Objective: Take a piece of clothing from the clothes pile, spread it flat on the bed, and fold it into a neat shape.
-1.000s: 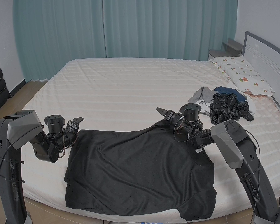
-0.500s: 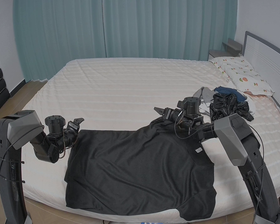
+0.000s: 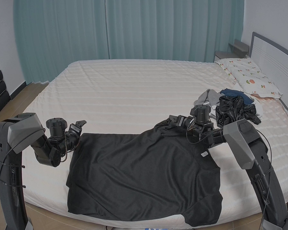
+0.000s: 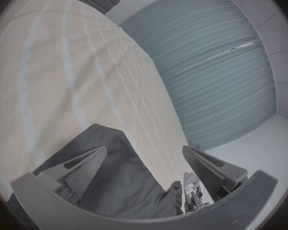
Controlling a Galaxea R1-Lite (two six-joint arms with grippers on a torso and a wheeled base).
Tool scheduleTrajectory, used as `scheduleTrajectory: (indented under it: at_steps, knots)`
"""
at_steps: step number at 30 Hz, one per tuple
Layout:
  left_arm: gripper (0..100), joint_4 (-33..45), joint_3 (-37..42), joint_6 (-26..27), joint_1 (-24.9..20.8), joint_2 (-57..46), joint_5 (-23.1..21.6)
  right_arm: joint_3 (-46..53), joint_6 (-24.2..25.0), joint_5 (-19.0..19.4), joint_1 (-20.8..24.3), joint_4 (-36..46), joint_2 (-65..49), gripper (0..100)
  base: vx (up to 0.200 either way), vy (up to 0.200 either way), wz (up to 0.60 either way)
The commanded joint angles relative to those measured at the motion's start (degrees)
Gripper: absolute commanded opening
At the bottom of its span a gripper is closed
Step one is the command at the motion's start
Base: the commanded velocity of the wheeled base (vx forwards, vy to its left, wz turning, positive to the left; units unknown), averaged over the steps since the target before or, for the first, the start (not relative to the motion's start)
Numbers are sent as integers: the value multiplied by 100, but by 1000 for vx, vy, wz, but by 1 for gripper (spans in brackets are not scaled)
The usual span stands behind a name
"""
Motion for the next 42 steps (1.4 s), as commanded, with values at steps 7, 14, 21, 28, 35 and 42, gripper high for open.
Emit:
scheduleTrajectory:
  at_steps: [7,14,21,28,35,42]
  knots:
    - [100,13,-37,-3,18,11,1,292,0,46,-287,100,-23,100,0,0,0]
    - [100,13,-37,-3,18,11,1,257,-8,46,-348,179,144,100,0,0,0]
    - [100,13,-37,-3,18,20,1,213,-8,72,-392,258,311,100,0,0,0]
    - [100,13,-37,-3,18,20,1,178,0,64,-392,170,381,0,0,0,0]
    - [100,4,-46,15,18,55,1,19,141,-7,-515,153,267,0,0,0,0]
    - [100,13,-143,121,18,143,1,55,282,-121,-700,144,179,0,0,0,0]
